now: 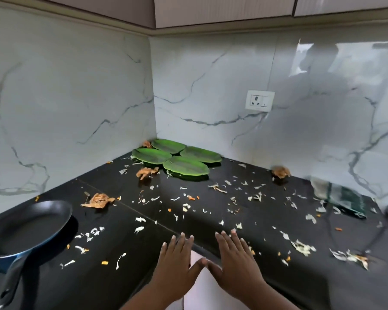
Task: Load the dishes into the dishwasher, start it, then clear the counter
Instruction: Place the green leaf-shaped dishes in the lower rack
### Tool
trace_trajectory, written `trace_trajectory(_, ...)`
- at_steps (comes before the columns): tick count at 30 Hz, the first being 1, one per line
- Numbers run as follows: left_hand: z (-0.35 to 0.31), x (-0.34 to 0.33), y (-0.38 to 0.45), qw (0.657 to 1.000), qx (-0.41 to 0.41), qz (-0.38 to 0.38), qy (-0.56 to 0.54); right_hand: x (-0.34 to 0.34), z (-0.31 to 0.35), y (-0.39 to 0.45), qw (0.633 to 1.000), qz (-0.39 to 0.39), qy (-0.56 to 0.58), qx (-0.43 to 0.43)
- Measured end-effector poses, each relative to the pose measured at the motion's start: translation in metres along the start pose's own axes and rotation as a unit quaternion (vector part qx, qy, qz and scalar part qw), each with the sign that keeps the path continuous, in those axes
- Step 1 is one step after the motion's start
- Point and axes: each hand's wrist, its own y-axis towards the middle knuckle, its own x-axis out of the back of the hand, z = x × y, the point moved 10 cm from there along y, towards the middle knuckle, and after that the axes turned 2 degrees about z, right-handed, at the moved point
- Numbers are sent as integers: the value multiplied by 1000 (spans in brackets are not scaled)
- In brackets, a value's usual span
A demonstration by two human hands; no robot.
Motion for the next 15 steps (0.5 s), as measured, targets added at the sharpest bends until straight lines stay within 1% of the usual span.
trace_trajectory(5,3,25,45,998,47,-20,-28,31,-17,57,1000,1,9,30)
trace_trajectory(8,17,43,57,992,87,-39,-87,44,-18,93,999,-1,5,54)
trace_trajectory(10,32,52,66,985,108,-45,-124,48,-15,116,998,-5,21,54)
trace_trajectory(13,63,75,90,966,117,-87,-212,54,-8,152,997,-16,64,39)
trace_trajectory(15,87,94,113,943,130,-122,-281,55,-5,174,996,-17,87,23)
